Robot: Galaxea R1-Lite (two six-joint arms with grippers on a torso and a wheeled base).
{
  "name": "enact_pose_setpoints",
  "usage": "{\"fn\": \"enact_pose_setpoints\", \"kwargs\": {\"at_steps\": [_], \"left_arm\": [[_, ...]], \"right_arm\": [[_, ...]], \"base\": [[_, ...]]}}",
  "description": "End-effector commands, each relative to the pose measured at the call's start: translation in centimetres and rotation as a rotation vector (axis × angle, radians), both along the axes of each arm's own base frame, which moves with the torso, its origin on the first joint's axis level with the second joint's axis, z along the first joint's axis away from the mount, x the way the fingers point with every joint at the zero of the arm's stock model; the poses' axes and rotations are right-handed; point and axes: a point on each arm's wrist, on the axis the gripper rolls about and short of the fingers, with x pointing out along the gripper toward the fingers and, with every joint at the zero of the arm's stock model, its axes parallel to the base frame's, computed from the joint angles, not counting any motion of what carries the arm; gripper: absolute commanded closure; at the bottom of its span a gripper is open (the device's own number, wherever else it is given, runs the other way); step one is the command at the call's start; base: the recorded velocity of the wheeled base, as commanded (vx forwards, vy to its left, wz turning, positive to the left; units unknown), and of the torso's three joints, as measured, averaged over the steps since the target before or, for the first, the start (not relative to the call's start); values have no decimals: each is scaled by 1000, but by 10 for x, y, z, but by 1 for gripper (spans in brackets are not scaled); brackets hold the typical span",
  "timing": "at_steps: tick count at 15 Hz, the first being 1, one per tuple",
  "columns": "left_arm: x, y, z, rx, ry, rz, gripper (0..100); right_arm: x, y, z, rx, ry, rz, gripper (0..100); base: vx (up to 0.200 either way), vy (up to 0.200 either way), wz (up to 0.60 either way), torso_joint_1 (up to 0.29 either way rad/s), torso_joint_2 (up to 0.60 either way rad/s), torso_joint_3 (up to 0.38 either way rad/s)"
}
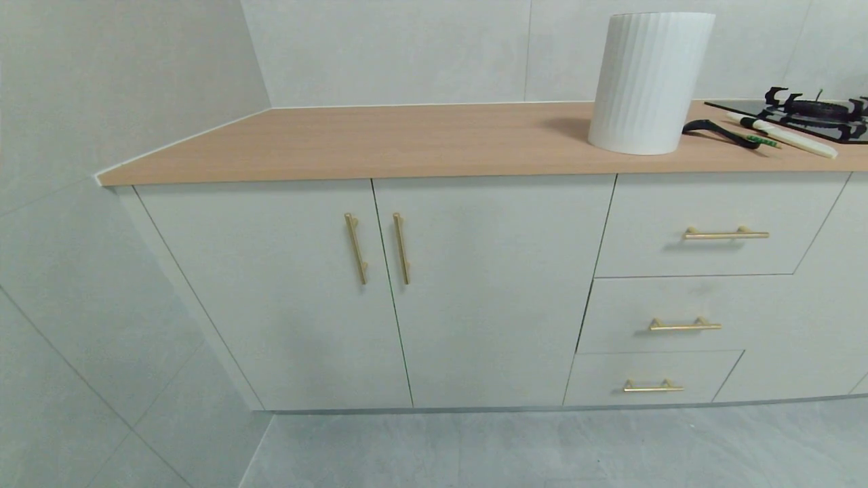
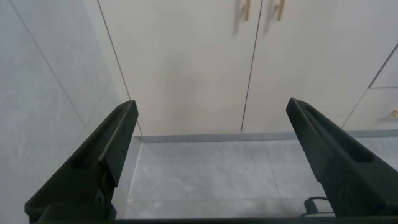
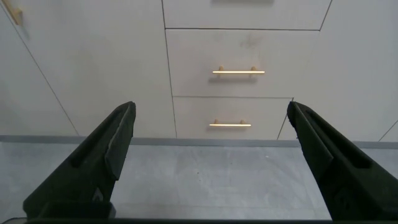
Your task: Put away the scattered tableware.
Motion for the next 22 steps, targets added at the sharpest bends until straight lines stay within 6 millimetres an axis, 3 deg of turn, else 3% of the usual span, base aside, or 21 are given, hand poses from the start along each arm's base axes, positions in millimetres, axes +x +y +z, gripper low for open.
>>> {"fn": "enact_pose_setpoints", "kwargs": {"at_steps": [1, 12, 22], "left_arm": [[0, 0, 0, 1, 1, 1, 0], [0, 0, 0, -1, 1, 1, 0], [0, 0, 0, 1, 1, 1, 0]], "right_arm": [[0, 0, 0, 0, 1, 1, 0], [0, 0, 0, 2, 1, 1, 0], [0, 0, 0, 2, 1, 1, 0]], "base": [[0, -200, 0, 7, 7, 2], [0, -200, 0, 3, 3, 1], [0, 0, 0, 0, 0, 0]]}}
